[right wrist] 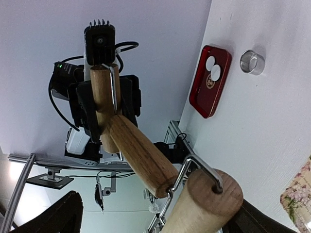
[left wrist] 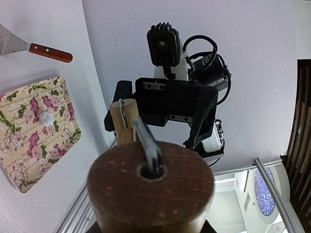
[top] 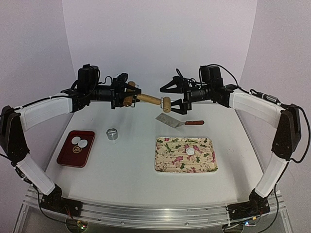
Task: Roll out the dumpling wrappers from the dough
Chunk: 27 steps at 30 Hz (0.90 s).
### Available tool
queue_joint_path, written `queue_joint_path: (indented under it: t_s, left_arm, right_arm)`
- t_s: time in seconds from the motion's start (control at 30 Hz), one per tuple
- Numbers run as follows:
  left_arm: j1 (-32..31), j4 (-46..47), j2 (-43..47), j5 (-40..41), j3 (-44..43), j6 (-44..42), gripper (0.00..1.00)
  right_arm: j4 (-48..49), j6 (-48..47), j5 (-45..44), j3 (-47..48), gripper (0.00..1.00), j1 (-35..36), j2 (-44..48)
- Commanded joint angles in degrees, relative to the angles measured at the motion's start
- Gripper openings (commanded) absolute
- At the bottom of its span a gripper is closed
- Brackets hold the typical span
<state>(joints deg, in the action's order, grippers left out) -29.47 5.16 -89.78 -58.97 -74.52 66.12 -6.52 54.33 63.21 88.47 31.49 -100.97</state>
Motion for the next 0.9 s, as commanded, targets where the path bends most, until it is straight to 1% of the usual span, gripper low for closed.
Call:
queue_joint_path:
  t_s: [0.0,0.17,0.37,0.43,0.6,0.8,0.87]
  left_arm:
    - [-0.24,6.17,2.08,-2.15,-0.73,0.75,0.00]
    - [-0.26,6.62,2.54,-0.72,0.68,-0.14,0.00]
    - [-0.26,7.48,2.50,0.50,1.53,-0.24,0.00]
    - [-0.29,7.44,2.54,0.54,1.54,-0.39,0.00]
    - [-0.56,7.05,2.81,0.57,2.19,-0.72,0.00]
    - [-1.43,4.16,2.76,1.20,2.17,-2.87,0.00]
    - [-1.68,2.53,2.66,1.52,2.06,-4.26,0.00]
  right_arm:
    - [11.54,7.56,3.36,1.45,0.96,2.56,-1.51]
    - [28.91,19.73,1.83,-2.10,0.85,4.98,-2.18]
    - [29.66,19.60,-0.77,-5.47,0.74,5.60,-0.79]
    - [29.66,19.55,-1.33,-6.15,0.68,5.61,-0.60]
    - [29.55,20.00,-2.25,-6.20,0.49,5.64,-1.39]
    - [29.47,20.13,-3.49,-6.50,0.26,5.61,-1.60]
    - [29.46,20.22,-3.94,-6.61,0.15,5.63,-1.60]
